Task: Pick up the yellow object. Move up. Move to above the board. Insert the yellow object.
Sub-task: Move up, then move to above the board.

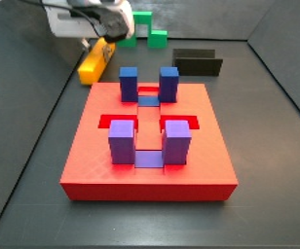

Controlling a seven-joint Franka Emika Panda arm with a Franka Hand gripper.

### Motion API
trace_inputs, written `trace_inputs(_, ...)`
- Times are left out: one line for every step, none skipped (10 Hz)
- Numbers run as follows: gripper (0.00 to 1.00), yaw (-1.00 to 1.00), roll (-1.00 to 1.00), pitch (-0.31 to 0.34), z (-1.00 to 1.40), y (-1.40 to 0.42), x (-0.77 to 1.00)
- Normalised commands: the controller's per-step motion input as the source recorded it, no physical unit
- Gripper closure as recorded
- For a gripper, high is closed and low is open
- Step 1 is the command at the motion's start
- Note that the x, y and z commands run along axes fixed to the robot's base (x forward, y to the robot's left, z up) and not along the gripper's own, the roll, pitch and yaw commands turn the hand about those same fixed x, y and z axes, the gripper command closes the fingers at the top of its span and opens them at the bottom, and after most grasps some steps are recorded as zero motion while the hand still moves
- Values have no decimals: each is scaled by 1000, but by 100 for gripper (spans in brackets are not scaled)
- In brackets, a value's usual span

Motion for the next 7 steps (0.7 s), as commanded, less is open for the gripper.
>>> trace_inputs(100,-17,-8,91,623,-42,-128)
trace_inputs(100,-15,9,78,377,-14,-70)
trace_inputs(100,0,0,0,1400,0,0)
trace_inputs(100,9,1,11,1400,0,-7)
trace_inputs(100,2,10,50,1400,-2,-45)
trace_inputs(100,2,25,35,1400,4,-41)
trace_inputs(100,4,33,35,1400,10,1)
